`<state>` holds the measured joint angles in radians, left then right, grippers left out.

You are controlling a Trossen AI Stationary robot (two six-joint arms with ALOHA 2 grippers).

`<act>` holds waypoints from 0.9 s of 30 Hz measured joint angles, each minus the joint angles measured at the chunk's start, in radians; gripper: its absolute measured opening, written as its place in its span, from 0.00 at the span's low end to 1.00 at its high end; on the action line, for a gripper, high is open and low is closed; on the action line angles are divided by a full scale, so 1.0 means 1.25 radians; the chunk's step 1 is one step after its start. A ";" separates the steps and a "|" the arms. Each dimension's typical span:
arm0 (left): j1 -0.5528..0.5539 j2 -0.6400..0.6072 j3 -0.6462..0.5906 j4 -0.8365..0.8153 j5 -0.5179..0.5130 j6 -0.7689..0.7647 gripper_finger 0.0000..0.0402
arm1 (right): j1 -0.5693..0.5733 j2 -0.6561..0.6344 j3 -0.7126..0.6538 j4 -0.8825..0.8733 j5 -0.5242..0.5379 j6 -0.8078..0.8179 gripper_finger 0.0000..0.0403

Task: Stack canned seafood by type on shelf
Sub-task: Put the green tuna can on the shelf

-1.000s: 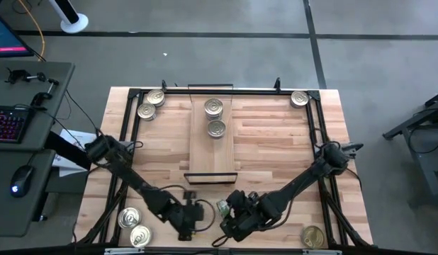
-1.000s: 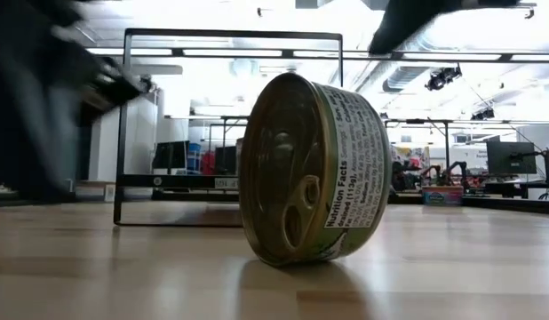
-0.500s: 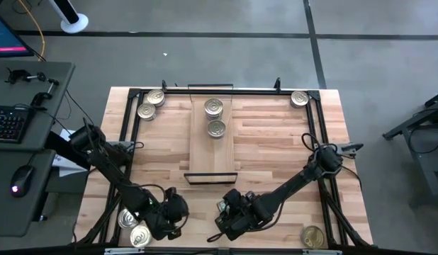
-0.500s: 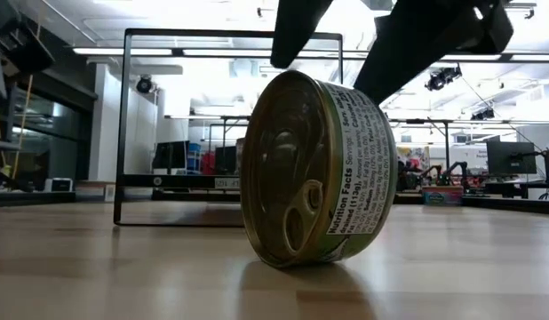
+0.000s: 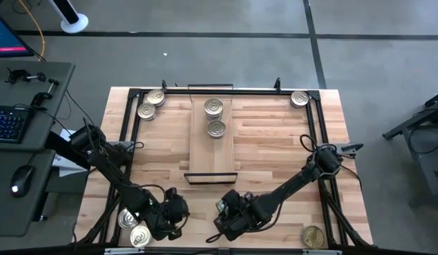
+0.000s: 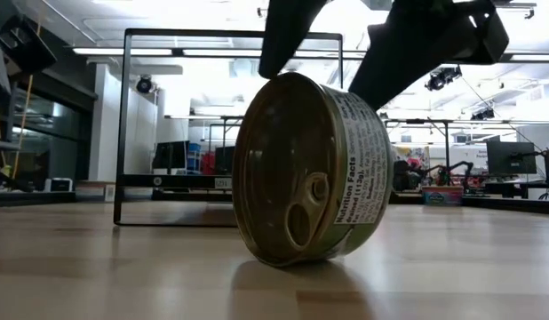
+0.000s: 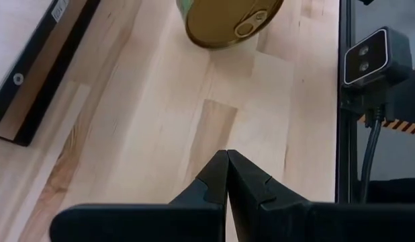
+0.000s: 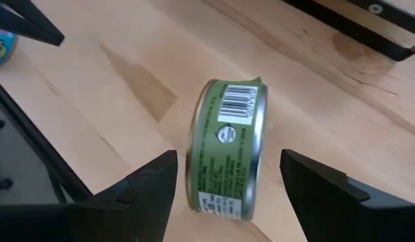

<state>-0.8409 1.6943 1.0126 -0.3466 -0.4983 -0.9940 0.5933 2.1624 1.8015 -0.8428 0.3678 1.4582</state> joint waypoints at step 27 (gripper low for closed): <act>0.008 -0.404 0.001 -0.118 -0.058 0.149 0.00 | 0.007 -0.019 0.000 -0.032 -0.121 -0.204 0.30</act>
<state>-0.8307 1.1893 1.0142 -0.4938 -0.5708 -0.8074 0.6026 2.1387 1.8015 -0.8832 0.2168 1.2029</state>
